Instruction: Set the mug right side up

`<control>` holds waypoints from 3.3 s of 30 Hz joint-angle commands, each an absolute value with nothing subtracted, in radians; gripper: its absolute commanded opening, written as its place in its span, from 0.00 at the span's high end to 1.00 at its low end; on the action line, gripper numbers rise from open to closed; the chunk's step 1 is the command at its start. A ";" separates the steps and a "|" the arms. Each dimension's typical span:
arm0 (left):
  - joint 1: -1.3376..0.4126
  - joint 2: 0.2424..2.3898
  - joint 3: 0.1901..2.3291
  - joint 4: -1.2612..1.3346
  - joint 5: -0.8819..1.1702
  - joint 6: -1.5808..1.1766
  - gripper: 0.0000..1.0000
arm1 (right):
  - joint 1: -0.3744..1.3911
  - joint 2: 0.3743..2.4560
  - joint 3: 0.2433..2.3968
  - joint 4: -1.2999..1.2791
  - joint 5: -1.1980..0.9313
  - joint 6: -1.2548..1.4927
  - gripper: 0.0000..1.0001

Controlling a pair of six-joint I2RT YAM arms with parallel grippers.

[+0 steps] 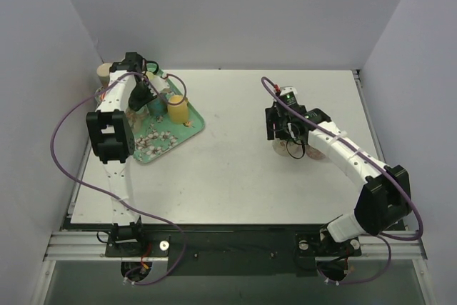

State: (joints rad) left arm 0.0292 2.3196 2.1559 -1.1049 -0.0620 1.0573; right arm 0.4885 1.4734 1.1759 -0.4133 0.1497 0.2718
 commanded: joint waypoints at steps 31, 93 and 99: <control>0.037 1.625 2.005 -1.095 0.860 0.398 1.00 | 0.969 1.388 1.289 0.241 -0.037 0.526 0.16; 0.044 1.623 1.686 -0.779 0.150 0.600 0.06 | 0.673 2.013 1.878 -0.793 0.097 0.284 0.53; 0.060 1.657 1.649 -0.773 0.113 0.866 0.13 | 0.695 1.837 1.849 -0.793 0.117 0.223 0.29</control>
